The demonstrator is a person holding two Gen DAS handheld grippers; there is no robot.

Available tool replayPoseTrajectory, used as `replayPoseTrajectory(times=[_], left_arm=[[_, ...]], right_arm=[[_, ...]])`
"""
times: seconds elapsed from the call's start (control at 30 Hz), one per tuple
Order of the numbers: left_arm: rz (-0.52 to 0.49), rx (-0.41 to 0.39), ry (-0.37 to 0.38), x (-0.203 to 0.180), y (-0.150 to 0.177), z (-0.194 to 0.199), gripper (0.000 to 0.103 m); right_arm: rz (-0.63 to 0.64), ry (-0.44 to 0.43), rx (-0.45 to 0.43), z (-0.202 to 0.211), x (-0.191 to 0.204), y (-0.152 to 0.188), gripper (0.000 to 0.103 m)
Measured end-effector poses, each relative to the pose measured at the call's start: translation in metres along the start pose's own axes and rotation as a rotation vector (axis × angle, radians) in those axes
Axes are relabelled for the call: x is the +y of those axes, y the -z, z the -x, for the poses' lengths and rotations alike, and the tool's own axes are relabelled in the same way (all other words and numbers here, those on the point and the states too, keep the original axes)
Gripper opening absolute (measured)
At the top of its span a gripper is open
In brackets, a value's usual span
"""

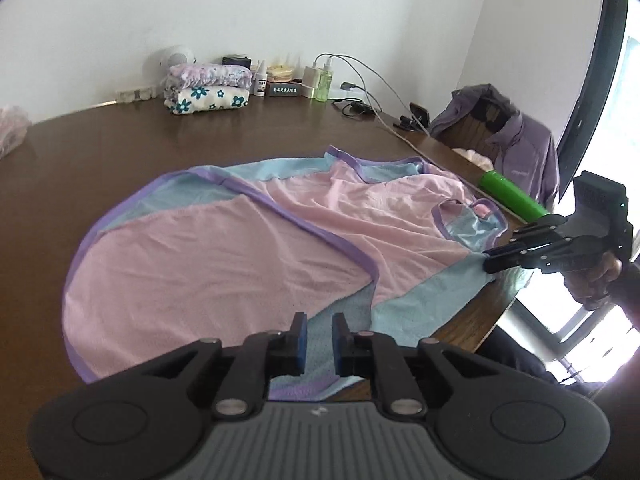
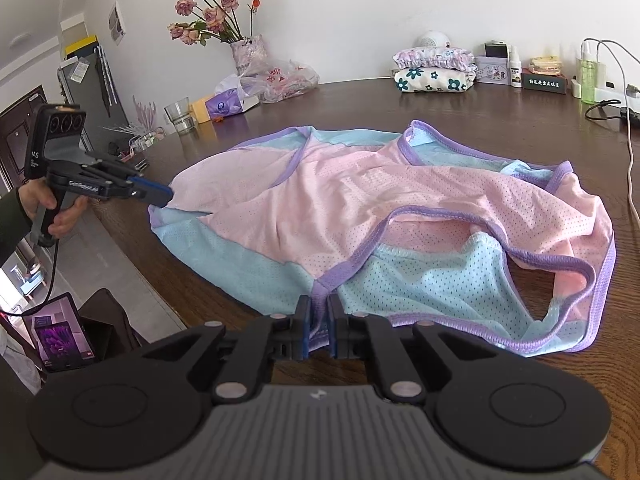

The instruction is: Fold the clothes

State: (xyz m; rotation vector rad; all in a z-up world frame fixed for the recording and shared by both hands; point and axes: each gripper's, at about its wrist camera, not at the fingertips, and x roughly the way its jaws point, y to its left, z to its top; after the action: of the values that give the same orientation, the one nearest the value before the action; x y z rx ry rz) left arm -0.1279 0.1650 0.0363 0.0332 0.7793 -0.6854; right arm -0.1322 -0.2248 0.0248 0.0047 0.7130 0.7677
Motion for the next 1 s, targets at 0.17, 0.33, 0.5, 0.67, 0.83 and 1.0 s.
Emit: replayPoseTrajectory(times=[0.17, 0.33, 0.5, 0.67, 0.83, 1.0], left_arm=[[0.01, 0.026, 0.024, 0.009, 0.019, 0.0, 0.025], [-0.015, 0.012, 0.067, 0.012, 0.027, 0.004, 0.029], [-0.162, 0.021, -0.037, -0.006, 0.026, 0.001, 0.006], [-0.178, -0.017, -0.093, -0.007, 0.03, 0.008, 0.002], [-0.078, -0.186, -0.156, -0.01, 0.039, 0.028, 0.002], [-0.051, -0.089, -0.143, -0.012, 0.05, 0.018, 0.004]], right_arm=[[0.017, 0.004, 0.014, -0.001, 0.002, -0.002, 0.008], [0.005, 0.011, 0.013, -0.001, 0.002, -0.002, 0.008], [0.002, 0.03, 0.014, -0.001, 0.005, -0.002, 0.008], [0.007, 0.041, 0.013, -0.001, 0.007, -0.002, 0.008], [-0.009, 0.044, 0.007, -0.001, 0.006, -0.001, 0.008], [-0.007, 0.05, 0.012, -0.001, 0.007, -0.002, 0.008]])
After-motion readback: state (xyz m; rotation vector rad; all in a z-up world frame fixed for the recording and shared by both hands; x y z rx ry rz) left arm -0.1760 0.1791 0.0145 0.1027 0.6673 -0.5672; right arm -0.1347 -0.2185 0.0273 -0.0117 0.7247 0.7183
